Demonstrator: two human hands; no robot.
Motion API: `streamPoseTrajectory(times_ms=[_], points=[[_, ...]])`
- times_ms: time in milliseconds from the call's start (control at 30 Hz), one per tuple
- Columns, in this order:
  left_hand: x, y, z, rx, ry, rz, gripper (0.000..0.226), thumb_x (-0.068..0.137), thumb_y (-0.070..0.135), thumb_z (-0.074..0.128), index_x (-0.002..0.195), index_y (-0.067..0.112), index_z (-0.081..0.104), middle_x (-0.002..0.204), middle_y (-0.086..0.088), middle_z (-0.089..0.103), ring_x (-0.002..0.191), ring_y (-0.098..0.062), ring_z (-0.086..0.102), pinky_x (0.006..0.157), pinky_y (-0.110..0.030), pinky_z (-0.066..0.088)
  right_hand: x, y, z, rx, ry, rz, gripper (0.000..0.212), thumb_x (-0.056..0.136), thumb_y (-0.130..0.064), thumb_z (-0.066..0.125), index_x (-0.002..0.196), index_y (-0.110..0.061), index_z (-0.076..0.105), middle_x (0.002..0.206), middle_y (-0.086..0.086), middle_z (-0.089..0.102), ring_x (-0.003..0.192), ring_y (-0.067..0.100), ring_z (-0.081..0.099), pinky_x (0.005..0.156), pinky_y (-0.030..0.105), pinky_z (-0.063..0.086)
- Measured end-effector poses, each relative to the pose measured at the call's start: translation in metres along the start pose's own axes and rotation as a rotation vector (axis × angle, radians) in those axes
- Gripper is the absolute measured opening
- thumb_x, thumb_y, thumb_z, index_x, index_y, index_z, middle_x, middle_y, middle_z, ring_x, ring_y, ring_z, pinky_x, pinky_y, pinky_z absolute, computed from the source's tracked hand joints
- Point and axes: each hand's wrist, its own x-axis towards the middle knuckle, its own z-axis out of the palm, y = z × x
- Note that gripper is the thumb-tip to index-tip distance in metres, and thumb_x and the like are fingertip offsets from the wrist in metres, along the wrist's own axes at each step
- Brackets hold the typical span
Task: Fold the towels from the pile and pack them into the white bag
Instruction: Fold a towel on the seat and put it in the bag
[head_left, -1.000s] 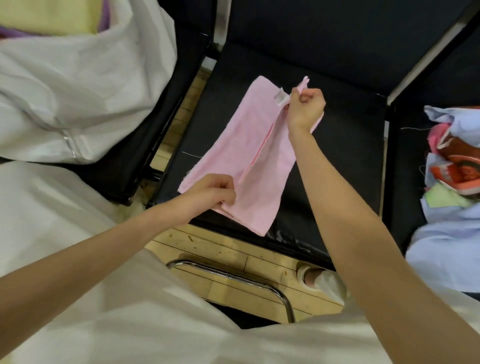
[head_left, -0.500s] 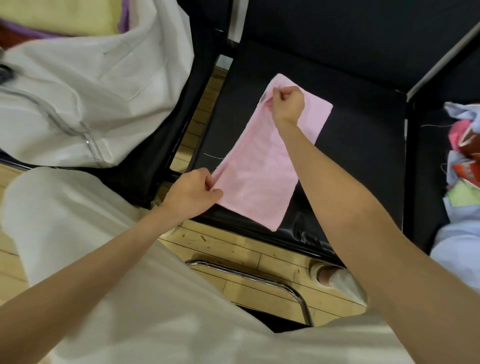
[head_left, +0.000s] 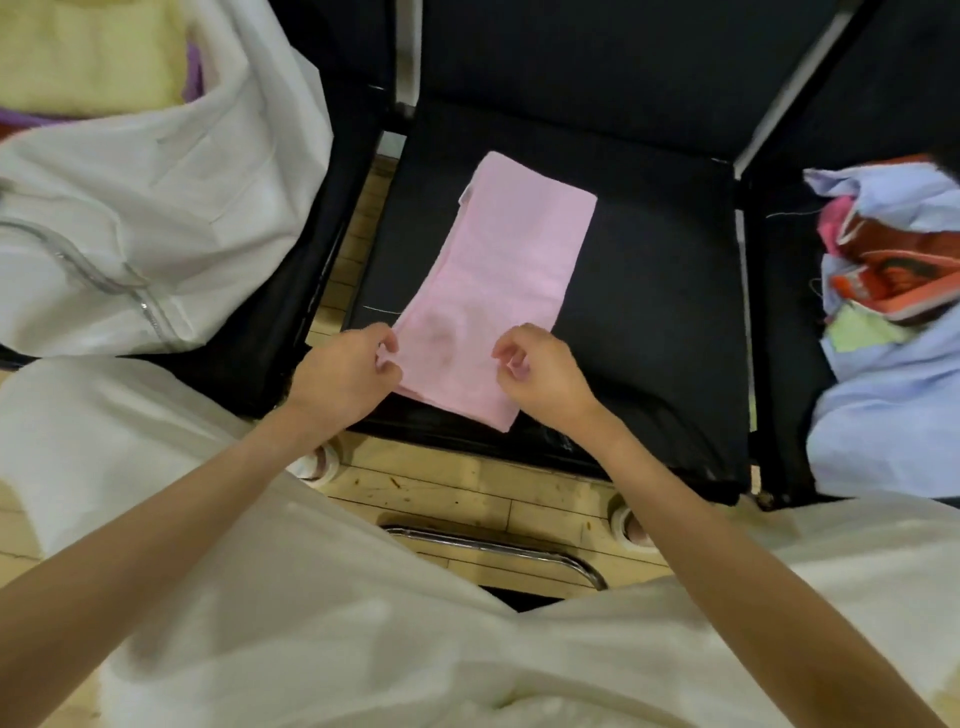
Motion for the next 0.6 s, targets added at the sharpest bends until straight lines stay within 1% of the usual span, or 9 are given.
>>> streamPoseTrajectory(times_ms=[100, 133, 233, 267, 333, 400, 433, 533, 600], points=[[-0.002, -0.002, 0.007, 0.221, 0.028, 0.062, 0.028, 0.088, 0.016, 0.058, 0.115, 0.012, 0.059, 0.102, -0.01, 0.053, 0.084, -0.025, 0.055, 0.068, -0.035, 0.049, -0.016, -0.003, -0.01, -0.147, -0.206, -0.097, 0.024, 0.078, -0.012, 0.061, 0.102, -0.011, 0.063, 0.099, -0.001, 0.058, 0.091, 0.014, 0.053, 0.082, 0.031, 0.049], [-0.003, -0.003, 0.008, 0.256, 0.067, 0.13, 0.028, 0.085, 0.011, 0.061, 0.114, 0.01, 0.061, 0.106, -0.012, 0.051, 0.088, -0.027, 0.054, 0.069, -0.036, 0.049, -0.02, -0.004, -0.011, -0.196, -0.239, -0.129, 0.027, 0.078, -0.016, 0.063, 0.105, -0.012, 0.063, 0.102, 0.0, 0.058, 0.094, 0.014, 0.053, 0.084, 0.031, 0.048], [-0.003, -0.004, 0.011, 0.29, 0.101, 0.485, 0.034, 0.07, -0.012, 0.068, 0.101, 0.003, 0.068, 0.106, -0.014, 0.058, 0.091, -0.031, 0.06, 0.068, -0.04, 0.054, -0.029, -0.003, -0.007, -0.361, -0.249, -0.216, 0.036, 0.074, -0.026, 0.067, 0.108, -0.012, 0.062, 0.105, 0.001, 0.056, 0.095, 0.02, 0.051, 0.082, 0.033, 0.046], [-0.003, -0.005, 0.012, 0.269, 0.056, 0.581, 0.034, 0.071, -0.013, 0.067, 0.1, 0.004, 0.069, 0.108, -0.012, 0.061, 0.094, -0.031, 0.062, 0.072, -0.041, 0.056, -0.031, -0.003, -0.004, -0.407, -0.236, -0.237, 0.037, 0.073, -0.025, 0.066, 0.108, -0.011, 0.062, 0.104, 0.003, 0.056, 0.093, 0.021, 0.051, 0.08, 0.034, 0.046], [-0.003, -0.005, 0.015, 0.196, -0.077, 0.632, 0.029, 0.08, -0.004, 0.063, 0.108, 0.005, 0.068, 0.116, -0.008, 0.063, 0.104, -0.026, 0.062, 0.086, -0.039, 0.054, -0.033, -0.006, 0.002, -0.498, -0.211, -0.25, 0.032, 0.074, -0.018, 0.062, 0.105, -0.008, 0.062, 0.102, 0.006, 0.055, 0.091, 0.024, 0.051, 0.075, 0.037, 0.048], [-0.002, -0.007, 0.018, 0.144, -0.163, 0.585, 0.03, 0.088, 0.008, 0.058, 0.117, 0.007, 0.064, 0.123, -0.004, 0.061, 0.114, -0.021, 0.057, 0.098, -0.034, 0.047, -0.033, -0.011, 0.009, -0.557, -0.192, -0.233, 0.028, 0.074, -0.006, 0.057, 0.101, -0.005, 0.061, 0.1, 0.009, 0.055, 0.091, 0.027, 0.051, 0.071, 0.039, 0.048], [-0.001, -0.007, 0.017, 0.122, -0.177, 0.562, 0.032, 0.09, 0.015, 0.056, 0.12, 0.008, 0.063, 0.125, -0.003, 0.06, 0.115, -0.019, 0.056, 0.1, -0.031, 0.045, -0.033, -0.013, 0.011, -0.569, -0.183, -0.213, 0.027, 0.074, -0.002, 0.054, 0.1, -0.004, 0.06, 0.099, 0.01, 0.055, 0.091, 0.028, 0.051, 0.069, 0.038, 0.047], [0.002, -0.003, 0.011, 0.093, -0.213, 0.5, 0.055, 0.082, 0.05, 0.048, 0.119, 0.012, 0.063, 0.121, 0.003, 0.061, 0.112, -0.014, 0.056, 0.097, -0.028, 0.045, -0.029, -0.014, 0.009, -0.524, -0.142, -0.144, 0.024, 0.077, -0.001, 0.051, 0.098, -0.006, 0.062, 0.097, 0.008, 0.057, 0.089, 0.026, 0.054, 0.066, 0.034, 0.045], [0.004, -0.001, 0.012, 0.15, -0.191, 0.517, 0.053, 0.081, 0.055, 0.057, 0.115, 0.014, 0.063, 0.113, 0.006, 0.061, 0.104, -0.012, 0.057, 0.089, -0.027, 0.047, -0.027, -0.012, 0.004, -0.407, -0.115, -0.069, 0.019, 0.079, -0.009, 0.053, 0.094, -0.007, 0.065, 0.091, 0.006, 0.06, 0.082, 0.024, 0.056, 0.065, 0.033, 0.046]])
